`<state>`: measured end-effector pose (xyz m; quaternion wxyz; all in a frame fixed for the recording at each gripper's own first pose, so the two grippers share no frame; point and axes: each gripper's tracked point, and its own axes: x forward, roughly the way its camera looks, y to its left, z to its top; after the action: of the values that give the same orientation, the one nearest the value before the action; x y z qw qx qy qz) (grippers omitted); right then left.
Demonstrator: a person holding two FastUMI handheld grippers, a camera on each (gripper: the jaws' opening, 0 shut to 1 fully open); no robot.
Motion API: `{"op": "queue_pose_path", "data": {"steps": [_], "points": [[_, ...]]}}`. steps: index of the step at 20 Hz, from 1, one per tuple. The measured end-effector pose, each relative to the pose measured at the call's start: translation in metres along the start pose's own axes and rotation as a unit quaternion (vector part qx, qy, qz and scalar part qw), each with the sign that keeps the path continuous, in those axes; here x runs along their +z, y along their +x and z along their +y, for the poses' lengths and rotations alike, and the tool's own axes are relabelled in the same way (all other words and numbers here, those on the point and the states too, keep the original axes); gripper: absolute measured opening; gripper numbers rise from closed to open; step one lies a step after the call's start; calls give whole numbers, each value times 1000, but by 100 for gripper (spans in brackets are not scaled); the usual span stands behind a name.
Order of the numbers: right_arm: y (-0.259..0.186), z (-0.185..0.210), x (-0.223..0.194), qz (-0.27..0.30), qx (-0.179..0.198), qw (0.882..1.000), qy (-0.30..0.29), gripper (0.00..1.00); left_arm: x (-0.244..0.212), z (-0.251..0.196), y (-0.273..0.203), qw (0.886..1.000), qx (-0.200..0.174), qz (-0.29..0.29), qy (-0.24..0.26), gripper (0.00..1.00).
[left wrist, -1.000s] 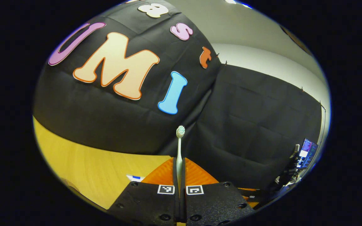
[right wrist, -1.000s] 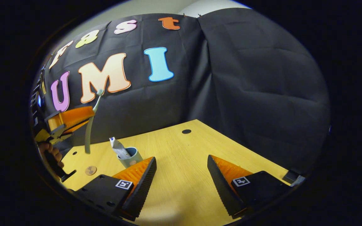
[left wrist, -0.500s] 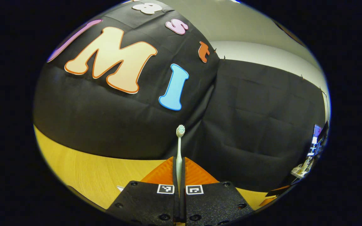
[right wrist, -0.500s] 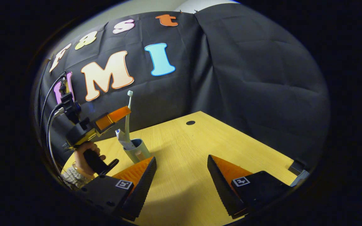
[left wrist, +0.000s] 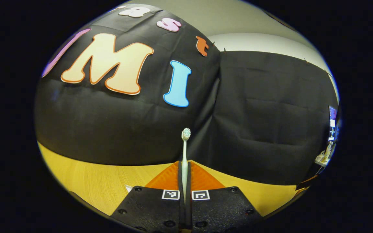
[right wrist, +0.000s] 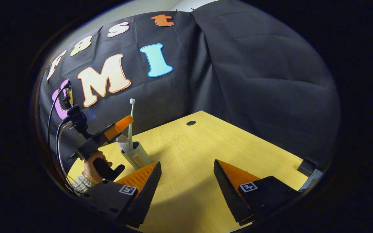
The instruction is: Put the toothbrush and toothpaste on the desktop into the cup, then pick up the cup and place it on the coaster on the desktop.
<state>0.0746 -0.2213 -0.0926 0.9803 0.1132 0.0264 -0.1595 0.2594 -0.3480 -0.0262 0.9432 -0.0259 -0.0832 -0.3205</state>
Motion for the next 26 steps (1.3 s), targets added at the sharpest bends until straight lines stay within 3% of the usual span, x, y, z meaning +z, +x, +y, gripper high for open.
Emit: {"op": "queue_pose_path", "data": {"steps": [8, 9, 14, 21, 22, 23, 24, 26], "points": [[-1, -10, -3, 2, -5, 1000, 2, 99, -5, -15, 7, 1000, -15, -3, 2, 0], [-1, -11, -5, 3, -6, 1000, 3, 95, -3, -13, 7, 1000, -13, -5, 2, 0], [-2, -16, -8, 4, -7, 1000, 4, 99, -6, 3, 1, 1000, 9, 1, 20, 0], [-2, -23, -11, 5, -11, 1000, 5, 99, -14, 12, -9, 1000, 27, -2, 6, 1], [-3, -25, -10, 5, -12, 1000, 5, 95, -15, 13, -11, 1000, 30, -4, 5, 1], [-4, -26, -11, 5, -13, 1000, 5, 99, -15, 13, -12, 999, 31, -7, 1, 3], [-4, -27, -12, 5, -14, 1000, 5, 95, -15, 13, -13, 999, 32, -9, -3, 3], [-5, -26, -13, 5, -10, 1000, 7, 99, -16, 11, -15, 999, 30, -9, -14, 5]]}}
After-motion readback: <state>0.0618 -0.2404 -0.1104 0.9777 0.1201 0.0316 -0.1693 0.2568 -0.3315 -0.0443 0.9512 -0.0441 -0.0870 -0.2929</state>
